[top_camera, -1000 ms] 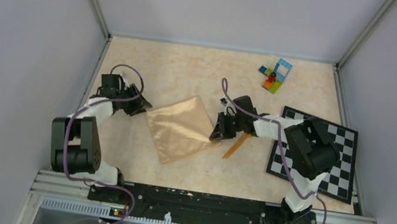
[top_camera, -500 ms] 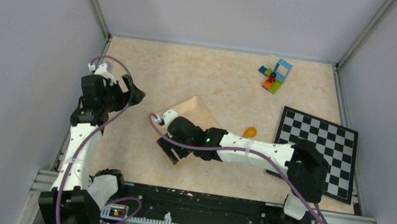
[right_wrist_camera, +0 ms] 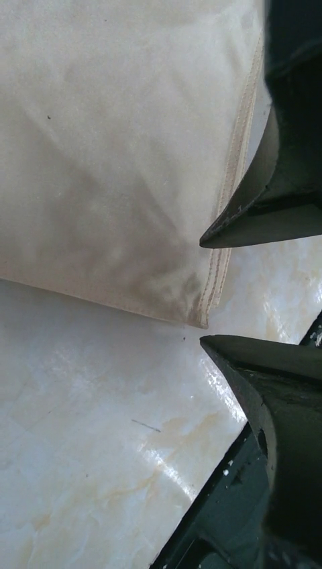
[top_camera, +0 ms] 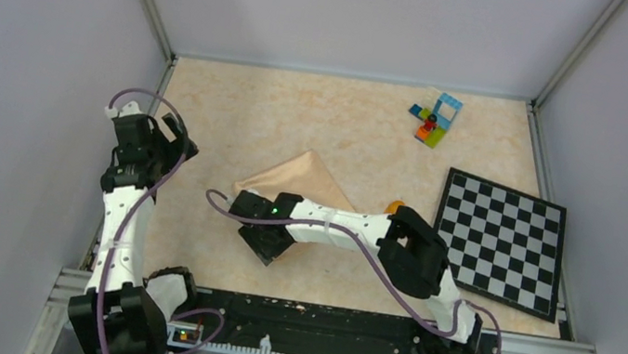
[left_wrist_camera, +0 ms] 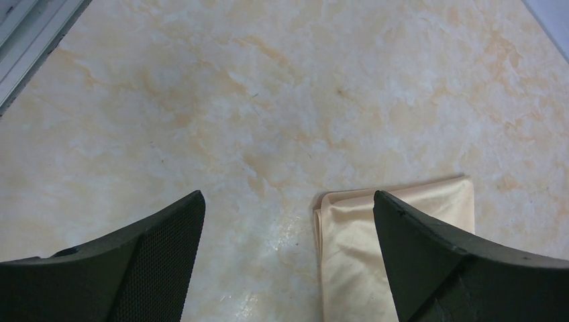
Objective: Fold the napkin into a case and place the utensils inside
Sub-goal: Smooth out the lower triangle-folded napkin at the center of the board.
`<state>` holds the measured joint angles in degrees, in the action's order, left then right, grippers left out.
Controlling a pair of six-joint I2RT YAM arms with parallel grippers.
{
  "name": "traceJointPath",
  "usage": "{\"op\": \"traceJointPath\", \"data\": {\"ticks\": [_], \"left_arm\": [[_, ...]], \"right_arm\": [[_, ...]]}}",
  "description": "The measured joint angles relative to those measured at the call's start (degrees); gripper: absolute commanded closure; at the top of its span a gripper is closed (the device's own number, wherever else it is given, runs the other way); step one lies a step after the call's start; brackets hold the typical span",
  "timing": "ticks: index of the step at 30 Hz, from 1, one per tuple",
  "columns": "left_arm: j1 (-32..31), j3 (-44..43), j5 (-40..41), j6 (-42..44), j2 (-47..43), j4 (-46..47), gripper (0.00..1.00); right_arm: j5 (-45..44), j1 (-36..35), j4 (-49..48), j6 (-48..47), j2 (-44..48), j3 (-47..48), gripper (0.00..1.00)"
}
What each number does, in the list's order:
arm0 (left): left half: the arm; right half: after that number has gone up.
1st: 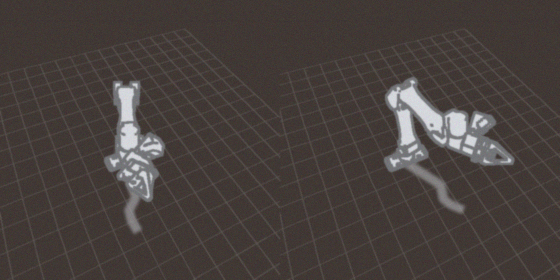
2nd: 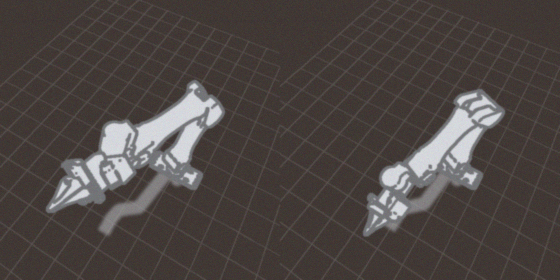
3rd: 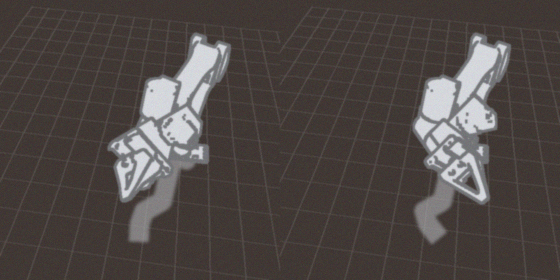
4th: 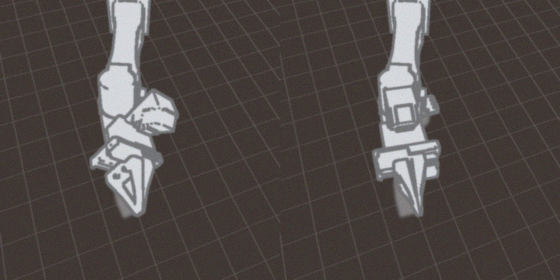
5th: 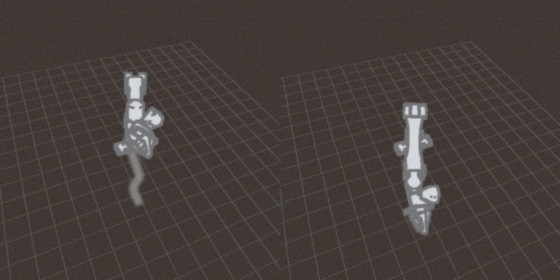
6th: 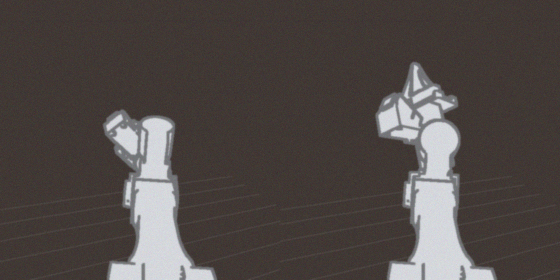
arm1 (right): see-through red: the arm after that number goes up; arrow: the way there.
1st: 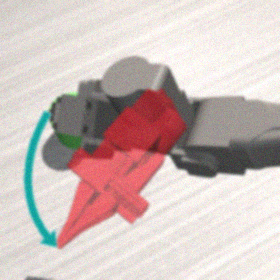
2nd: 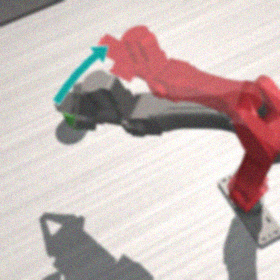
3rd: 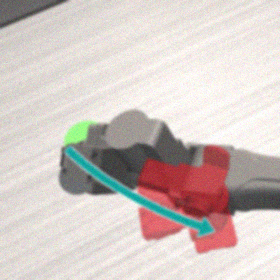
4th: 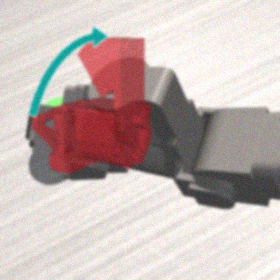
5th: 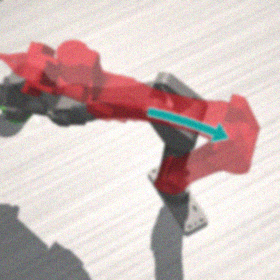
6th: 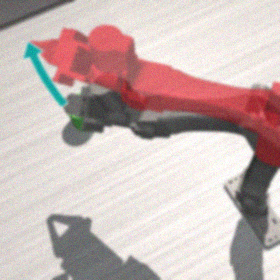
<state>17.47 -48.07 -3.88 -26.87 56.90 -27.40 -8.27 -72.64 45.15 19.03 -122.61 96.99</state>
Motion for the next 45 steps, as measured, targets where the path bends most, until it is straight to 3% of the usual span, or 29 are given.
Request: {"op": "traceJointPath", "data": {"ticks": [10, 17, 23, 30, 32, 40, 45], "left_arm": [[0.6, 0.0, -1.4, 0.5, 0.0, 0.6, 0.01], [0.6, 0.0, -1.4, 1.5, 0.0, 0.9, 0.01], [0.6, 0.1, -1.4, 1.6, 0.0, 0.9, 0.01], [0.7, 2.3, -2.7, 1.8, -0.4, 2.1, 0.01], [0.6, 2.9, -3.2, 2.0, -0.3, 2.2, 0.01], [0.7, 4.2, -8.8, 1.8, 3.2, 2.5, 0.01], [0.7, 6.3, -15.6, -0.5, 7.3, 3.5, 0.01]], "right_arm": [[0.6, 0.0, 9.2, 0.6, -7.2, 11.5, 0.49], [1.0, 0.0, 10.7, 0.5, -9.3, 12.7, 0.53], [0.9, 0.0, 11.0, 0.4, -10.0, 13.4, 0.7], [-1.8, -0.2, 10.6, -0.1, -10.3, 13.7, 1.0], [-2.5, -0.3, 10.2, -0.4, -10.2, 13.5, 1.0], [-2.3, -0.2, -0.3, -2.5, -3.9, 3.2, 1.0], [3.3, 1.7, -10.6, -1.9, 4.3, -8.3, 1.0]]}}
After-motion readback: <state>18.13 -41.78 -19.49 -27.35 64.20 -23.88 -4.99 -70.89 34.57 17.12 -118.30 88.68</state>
